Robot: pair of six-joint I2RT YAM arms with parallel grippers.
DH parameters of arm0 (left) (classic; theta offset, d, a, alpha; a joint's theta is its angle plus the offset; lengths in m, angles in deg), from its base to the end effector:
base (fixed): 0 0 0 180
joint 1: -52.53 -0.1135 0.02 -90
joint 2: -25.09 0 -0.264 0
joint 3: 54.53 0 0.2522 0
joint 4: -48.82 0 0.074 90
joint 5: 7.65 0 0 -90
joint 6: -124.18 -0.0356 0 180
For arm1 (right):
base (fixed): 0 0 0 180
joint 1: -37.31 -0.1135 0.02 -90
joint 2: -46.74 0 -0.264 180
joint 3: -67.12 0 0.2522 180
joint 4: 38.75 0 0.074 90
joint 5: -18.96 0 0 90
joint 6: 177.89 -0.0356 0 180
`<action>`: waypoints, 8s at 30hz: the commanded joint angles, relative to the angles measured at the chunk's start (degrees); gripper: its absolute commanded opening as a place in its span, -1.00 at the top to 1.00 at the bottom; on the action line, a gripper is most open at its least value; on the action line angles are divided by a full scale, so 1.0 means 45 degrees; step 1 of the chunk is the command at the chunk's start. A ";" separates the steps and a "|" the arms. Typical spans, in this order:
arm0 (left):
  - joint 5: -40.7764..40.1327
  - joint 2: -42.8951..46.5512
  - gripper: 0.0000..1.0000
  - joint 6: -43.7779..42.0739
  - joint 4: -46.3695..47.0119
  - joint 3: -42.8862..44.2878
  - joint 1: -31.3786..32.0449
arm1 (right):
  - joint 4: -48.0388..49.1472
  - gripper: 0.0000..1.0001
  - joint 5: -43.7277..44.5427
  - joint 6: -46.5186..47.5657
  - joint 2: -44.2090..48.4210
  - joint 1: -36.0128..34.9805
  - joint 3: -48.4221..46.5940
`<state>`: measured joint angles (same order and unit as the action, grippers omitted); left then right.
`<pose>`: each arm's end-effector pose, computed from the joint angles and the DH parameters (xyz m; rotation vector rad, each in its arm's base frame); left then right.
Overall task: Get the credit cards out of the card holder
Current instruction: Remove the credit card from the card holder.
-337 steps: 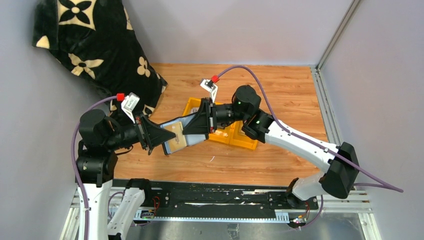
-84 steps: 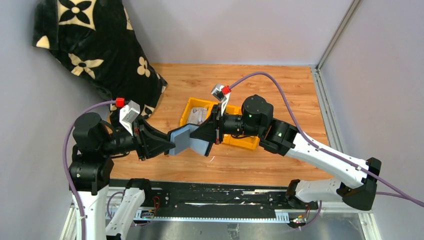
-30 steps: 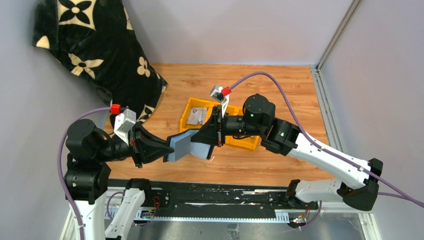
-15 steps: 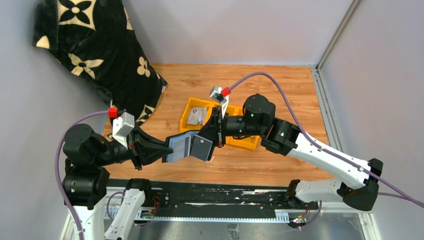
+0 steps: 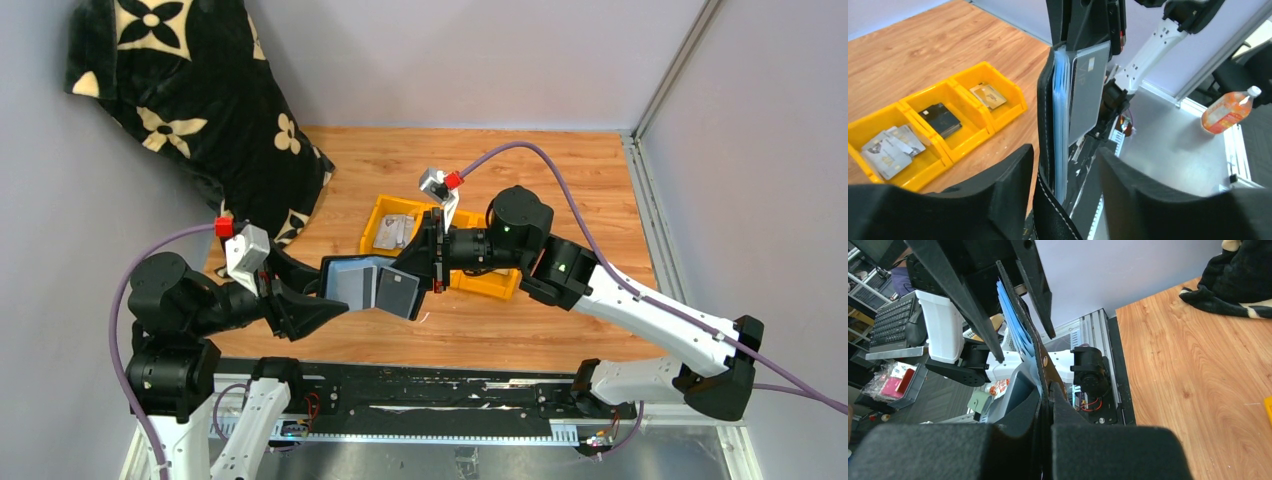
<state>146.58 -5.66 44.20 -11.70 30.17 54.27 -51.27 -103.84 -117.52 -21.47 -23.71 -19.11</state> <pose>0.0294 -0.0330 0.4421 0.7365 1.5731 -1.0849 0.1117 0.2414 0.4466 -0.9665 1.4521 1.6425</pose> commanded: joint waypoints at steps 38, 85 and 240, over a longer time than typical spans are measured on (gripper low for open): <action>0.2468 -0.1216 0.95 0.1230 -0.0018 0.0738 0.0049 | -0.1133 -0.11 -0.1342 0.0926 0.1417 0.1443 0.0001; 0.2797 -0.1195 0.10 0.1356 -0.0016 -0.0586 0.0047 | -0.0497 1.00 -0.4175 0.1233 -0.1917 0.0474 -0.2986; 0.1448 -0.0444 0.62 0.9391 0.8063 -0.2840 0.0049 | 0.5717 1.00 -0.1930 -0.3776 -0.0051 0.0785 0.2514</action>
<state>152.46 -7.43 84.31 21.65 17.28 54.49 -26.77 -112.99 -134.87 -23.76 -19.82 -9.60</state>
